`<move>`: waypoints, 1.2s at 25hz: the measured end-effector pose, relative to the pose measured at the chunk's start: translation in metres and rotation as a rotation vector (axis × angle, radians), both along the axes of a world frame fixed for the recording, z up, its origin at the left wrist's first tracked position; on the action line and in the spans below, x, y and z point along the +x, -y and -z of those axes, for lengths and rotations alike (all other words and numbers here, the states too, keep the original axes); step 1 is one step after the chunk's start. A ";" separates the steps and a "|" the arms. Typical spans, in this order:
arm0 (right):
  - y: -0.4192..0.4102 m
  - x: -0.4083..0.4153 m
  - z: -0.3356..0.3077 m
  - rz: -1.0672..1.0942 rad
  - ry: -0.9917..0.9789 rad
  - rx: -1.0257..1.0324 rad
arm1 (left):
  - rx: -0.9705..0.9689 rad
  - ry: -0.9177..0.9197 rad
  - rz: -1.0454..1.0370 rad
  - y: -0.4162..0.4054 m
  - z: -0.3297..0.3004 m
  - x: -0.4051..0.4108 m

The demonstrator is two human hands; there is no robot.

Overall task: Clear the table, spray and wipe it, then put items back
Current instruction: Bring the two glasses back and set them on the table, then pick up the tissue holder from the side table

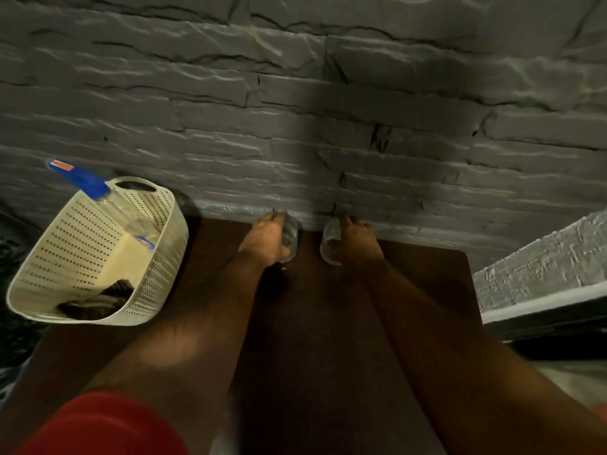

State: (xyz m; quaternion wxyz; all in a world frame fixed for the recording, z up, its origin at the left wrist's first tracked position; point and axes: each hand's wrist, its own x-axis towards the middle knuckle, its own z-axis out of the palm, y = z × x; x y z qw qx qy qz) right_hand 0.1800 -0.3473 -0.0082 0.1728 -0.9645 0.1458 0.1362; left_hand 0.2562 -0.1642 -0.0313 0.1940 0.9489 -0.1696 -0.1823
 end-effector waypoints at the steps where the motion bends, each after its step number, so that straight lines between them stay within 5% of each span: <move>1: 0.002 0.002 0.003 -0.004 0.001 -0.003 | 0.009 -0.002 -0.011 0.002 0.001 0.000; 23: 0.000 0.005 0.021 0.015 -0.006 -0.005 | 0.006 0.065 -0.041 0.006 0.015 -0.002; 30: -0.026 -0.027 0.006 0.016 0.284 -0.087 | -0.068 0.152 -0.042 -0.035 -0.021 -0.041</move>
